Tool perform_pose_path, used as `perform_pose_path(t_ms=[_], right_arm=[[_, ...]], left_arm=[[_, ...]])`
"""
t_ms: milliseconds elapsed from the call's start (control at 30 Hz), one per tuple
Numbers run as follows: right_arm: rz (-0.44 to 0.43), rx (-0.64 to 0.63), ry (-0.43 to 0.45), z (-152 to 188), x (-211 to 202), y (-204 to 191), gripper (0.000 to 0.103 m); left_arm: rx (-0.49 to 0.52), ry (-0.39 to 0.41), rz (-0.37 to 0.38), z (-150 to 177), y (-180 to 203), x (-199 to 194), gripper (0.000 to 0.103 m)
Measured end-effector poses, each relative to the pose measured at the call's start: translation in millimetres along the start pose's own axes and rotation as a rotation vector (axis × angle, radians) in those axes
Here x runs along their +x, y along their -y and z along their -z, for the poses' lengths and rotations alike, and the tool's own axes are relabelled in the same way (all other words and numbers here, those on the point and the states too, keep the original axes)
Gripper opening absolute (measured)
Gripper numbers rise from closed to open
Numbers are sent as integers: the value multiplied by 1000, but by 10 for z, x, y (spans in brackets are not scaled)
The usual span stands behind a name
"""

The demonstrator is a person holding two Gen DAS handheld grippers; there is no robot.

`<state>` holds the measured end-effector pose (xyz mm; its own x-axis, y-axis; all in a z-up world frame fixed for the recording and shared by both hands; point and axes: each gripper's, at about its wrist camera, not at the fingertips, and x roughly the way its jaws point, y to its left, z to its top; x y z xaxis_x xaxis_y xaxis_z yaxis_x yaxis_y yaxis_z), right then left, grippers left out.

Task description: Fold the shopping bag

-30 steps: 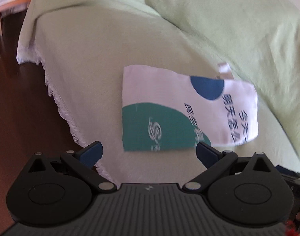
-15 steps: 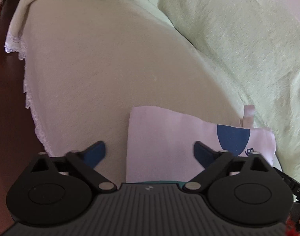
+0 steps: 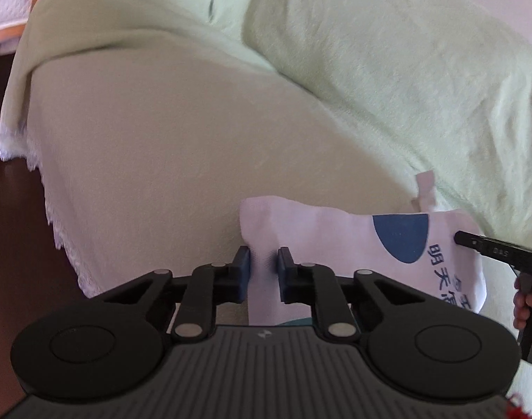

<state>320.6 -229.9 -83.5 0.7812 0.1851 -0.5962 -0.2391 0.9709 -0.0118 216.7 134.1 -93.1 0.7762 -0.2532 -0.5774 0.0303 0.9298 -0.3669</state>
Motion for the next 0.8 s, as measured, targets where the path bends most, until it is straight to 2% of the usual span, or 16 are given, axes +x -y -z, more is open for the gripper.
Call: perform_pose_path(t_ms=[67,133,200,267,333,400,433,467,500,567,633,700,733,800], right_arm=[[-5,-27,76,41,-307,23,17],[27,-31,153,88,-683,92,16],[62,-22,238,147,-1101,249,16],[90,-9,332,275,-1531,508,16],[181,22,367,503,-1968,840,16],[288,66,309,672,-2198,1089,19],[391,129,229,862,-2385,1273,28],[491,206,134,1087,-2591,1448,28],[535,263,76,1268,-2780,1521,28],[579,367,17,1599,-3186,1553,33],[528,509,20,1923,-3650,1454,55],[449,644,47,2118,-3951,1309,68],[396,707,63,2183,-4058,1235,69],[264,798,111,2188,-4169,1063,73]], left_arm=[[32,34,41,12,77,-153,10],[80,42,137,83,278,-354,8],[139,44,202,175,499,-509,7],[251,34,361,394,982,-760,5],[337,-33,497,618,1429,-889,2],[406,-87,584,855,1788,-953,2],[441,-115,627,976,1970,-986,2],[482,-173,682,1182,2221,-1034,2],[509,-196,699,1266,2310,-1085,2],[554,-242,724,1369,2425,-1167,5],[558,-257,714,1308,2371,-1235,6],[548,-254,678,1194,2252,-1276,10],[536,-243,628,1093,2161,-1275,10],[516,-238,598,1056,2042,-1284,10]])
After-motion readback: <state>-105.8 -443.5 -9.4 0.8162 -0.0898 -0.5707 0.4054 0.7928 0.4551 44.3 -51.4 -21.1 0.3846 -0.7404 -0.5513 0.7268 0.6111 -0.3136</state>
